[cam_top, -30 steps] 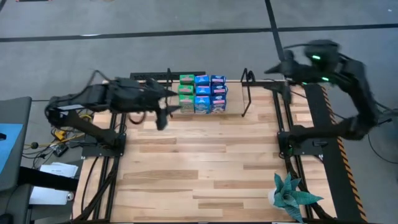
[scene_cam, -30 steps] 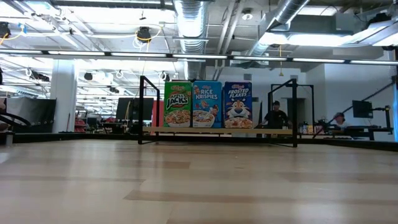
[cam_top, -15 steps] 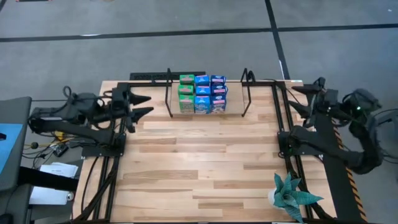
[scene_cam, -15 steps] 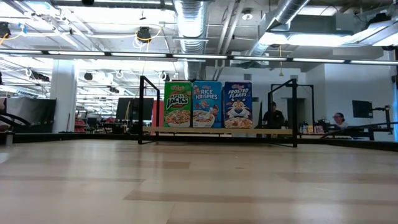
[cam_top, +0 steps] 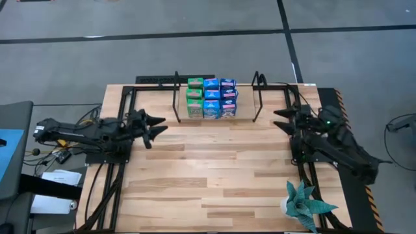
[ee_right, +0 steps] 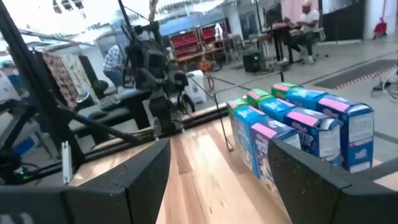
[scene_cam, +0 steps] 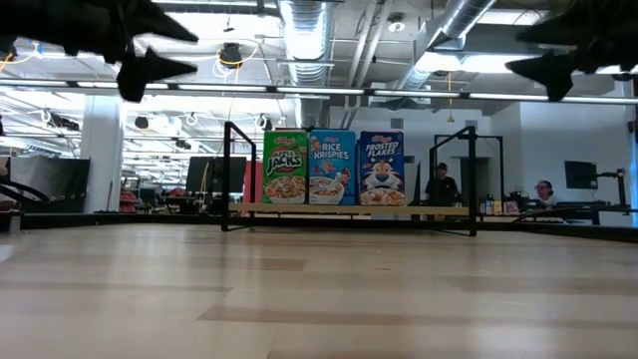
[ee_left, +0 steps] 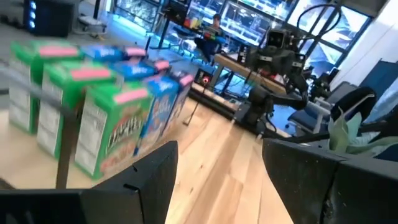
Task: Stack cereal on shelf
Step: Return to Home Position
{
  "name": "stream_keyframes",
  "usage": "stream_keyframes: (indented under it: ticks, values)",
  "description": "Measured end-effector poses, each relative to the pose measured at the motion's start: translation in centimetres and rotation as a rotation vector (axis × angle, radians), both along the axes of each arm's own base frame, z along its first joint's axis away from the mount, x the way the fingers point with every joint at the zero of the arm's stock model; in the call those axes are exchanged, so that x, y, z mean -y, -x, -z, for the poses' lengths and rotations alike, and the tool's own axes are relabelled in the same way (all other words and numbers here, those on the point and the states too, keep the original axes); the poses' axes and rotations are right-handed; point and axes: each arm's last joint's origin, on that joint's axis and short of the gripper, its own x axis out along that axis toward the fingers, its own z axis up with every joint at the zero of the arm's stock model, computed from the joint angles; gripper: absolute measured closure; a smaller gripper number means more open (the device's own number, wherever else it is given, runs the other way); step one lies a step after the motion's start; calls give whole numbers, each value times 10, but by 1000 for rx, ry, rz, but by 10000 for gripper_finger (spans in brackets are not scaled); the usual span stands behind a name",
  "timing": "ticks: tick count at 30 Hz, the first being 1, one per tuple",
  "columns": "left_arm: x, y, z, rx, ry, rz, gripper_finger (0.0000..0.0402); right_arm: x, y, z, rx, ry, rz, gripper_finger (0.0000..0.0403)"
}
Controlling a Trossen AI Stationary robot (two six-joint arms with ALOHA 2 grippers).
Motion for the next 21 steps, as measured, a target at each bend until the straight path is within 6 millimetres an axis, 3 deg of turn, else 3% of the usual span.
stream_keyframes:
  ticks: [11, 21]
  values:
    - [0, 8, 66, 10, 130, 3, 175, 10, -8, 27, -71, -35, 158, 112]
    - [1, 15, 61, 10, 17, 44, 175, 11, -10, 50, -180, -171, 160, 112]
